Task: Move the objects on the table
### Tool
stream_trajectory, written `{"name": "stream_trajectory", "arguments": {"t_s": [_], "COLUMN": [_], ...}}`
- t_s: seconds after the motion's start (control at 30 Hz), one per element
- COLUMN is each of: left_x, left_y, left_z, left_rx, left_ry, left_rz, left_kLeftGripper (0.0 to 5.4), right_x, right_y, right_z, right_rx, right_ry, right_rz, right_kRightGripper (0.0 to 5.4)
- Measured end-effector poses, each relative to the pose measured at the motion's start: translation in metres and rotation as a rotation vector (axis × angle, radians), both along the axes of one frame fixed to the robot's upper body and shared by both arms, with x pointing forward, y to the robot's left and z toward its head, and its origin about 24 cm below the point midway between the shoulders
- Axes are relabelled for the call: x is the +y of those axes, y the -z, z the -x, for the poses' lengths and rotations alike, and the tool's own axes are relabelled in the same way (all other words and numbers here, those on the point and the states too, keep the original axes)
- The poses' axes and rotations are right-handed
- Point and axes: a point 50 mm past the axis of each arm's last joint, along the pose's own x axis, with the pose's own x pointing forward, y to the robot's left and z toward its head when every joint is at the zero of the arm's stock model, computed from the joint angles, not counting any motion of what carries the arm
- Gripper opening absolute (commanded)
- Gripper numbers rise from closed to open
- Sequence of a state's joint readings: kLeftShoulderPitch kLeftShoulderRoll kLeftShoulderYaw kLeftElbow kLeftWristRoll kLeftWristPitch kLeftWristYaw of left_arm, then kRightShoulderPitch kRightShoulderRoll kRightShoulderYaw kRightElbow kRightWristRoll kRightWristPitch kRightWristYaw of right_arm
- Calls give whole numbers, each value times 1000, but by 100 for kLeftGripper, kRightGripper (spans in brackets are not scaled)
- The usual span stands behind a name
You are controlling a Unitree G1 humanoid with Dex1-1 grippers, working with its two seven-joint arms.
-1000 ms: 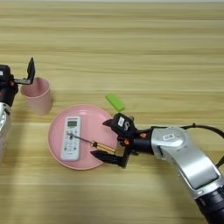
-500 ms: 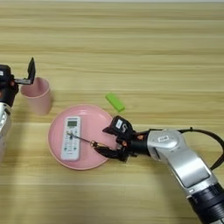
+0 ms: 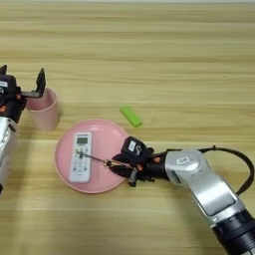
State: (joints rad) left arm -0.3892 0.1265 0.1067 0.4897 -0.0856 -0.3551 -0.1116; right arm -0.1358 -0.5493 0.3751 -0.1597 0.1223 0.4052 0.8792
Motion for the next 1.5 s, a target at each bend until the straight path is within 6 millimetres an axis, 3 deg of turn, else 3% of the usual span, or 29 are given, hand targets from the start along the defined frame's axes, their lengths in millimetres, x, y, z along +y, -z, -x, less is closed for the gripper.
{"name": "stream_trajectory", "arguments": {"t_s": [0.53, 0.77, 0.87, 0.97, 1.17, 1.5], "left_x": [1, 2, 2, 2, 2, 2], "left_y": [0, 0, 0, 1, 1, 2], "left_z": [0, 0, 0, 0, 0, 0], "left_rx": [1, 1, 2, 2, 5, 7], "left_ry": [0, -1, -1, -2, -2, -1], "left_rz": [3, 3, 3, 3, 3, 3], "left_kLeftGripper": [540, 540, 540, 540, 540, 540], "right_x": [-2, -18, -24, -26, -24, -37], "right_y": [-1, -52, -56, -48, -5, 29], "right_z": [-4, -27, -32, -39, -46, -49], "right_rx": [-30, -197, -221, -201, -84, -33], "right_ry": [24, 146, 212, 308, 443, 575], "right_rz": [-17, -146, -172, -197, -162, -89], "right_kRightGripper": [77, 77, 77, 77, 77, 77]}}
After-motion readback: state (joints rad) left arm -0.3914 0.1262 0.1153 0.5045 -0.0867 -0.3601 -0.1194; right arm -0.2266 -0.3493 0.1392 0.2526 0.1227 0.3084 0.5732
